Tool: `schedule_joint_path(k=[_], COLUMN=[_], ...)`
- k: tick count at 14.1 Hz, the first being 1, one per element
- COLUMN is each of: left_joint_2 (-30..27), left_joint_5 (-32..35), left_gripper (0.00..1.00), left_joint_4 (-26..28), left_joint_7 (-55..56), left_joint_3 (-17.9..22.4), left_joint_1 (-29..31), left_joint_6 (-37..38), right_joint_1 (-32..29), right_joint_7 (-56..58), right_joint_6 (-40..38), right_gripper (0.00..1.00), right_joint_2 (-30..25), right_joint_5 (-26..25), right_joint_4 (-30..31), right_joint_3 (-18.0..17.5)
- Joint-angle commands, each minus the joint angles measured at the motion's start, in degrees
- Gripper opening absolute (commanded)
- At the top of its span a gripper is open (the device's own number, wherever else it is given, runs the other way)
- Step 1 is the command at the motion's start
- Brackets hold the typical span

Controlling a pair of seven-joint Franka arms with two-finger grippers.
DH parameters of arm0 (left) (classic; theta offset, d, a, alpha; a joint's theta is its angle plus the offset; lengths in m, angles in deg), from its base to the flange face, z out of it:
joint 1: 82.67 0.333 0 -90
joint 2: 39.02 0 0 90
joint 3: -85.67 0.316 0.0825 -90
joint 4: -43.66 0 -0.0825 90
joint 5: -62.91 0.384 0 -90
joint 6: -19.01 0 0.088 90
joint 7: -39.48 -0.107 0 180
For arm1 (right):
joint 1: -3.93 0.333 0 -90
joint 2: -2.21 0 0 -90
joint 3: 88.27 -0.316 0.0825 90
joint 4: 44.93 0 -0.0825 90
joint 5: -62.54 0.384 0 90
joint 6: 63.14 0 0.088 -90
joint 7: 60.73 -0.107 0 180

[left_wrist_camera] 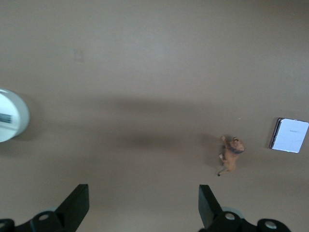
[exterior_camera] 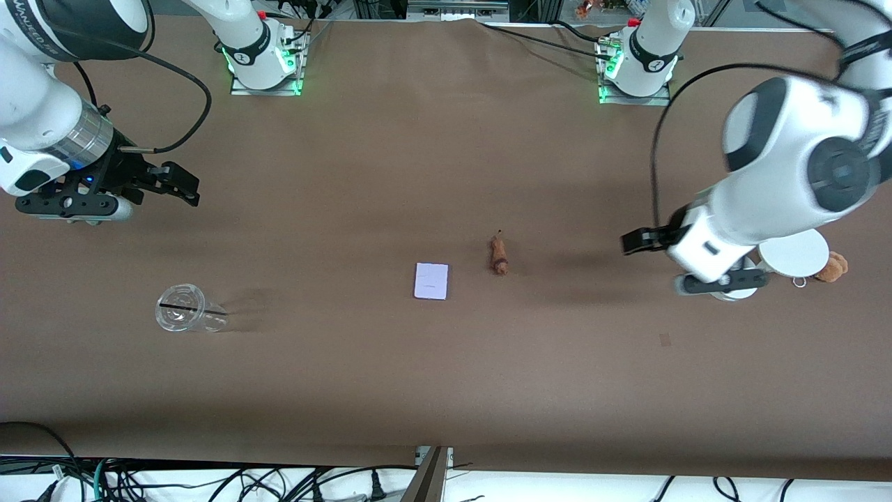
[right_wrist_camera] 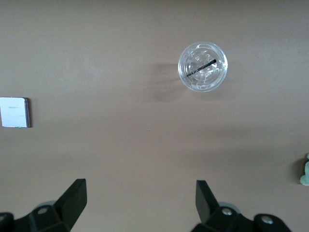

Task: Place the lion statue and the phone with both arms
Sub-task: 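Reach the left gripper over the brown lion statue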

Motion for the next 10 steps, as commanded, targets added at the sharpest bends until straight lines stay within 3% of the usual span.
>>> schedule_joint_path(k=[1,5,10], left_joint_2=[3.7,8.7,8.9], left_joint_5=[-1.2,-0.1,0.0], left_gripper=[1.0,1.0,1.0], left_joint_4=[-0.7,0.5,13.1], left_joint_7=[4.8,12.0,16.6], left_joint_3=[0.7,0.8,0.8], left_joint_1=[-5.1,-11.5,-16.3], left_joint_6=[-4.5,-11.4,-28.6], right_joint_1=[-0.7,-0.7,-0.7], right_joint_7=[0.3,0.4,0.4], right_joint_6=[-0.3,-0.3,-0.3], right_gripper=[1.0,1.0,1.0], right_joint_2=[-0.6,-0.6,-0.5], right_joint_5=[0.4,0.4,0.4], right_joint_4=[0.4,0.4,0.4], right_joint_3=[-0.5,-0.5,-0.5])
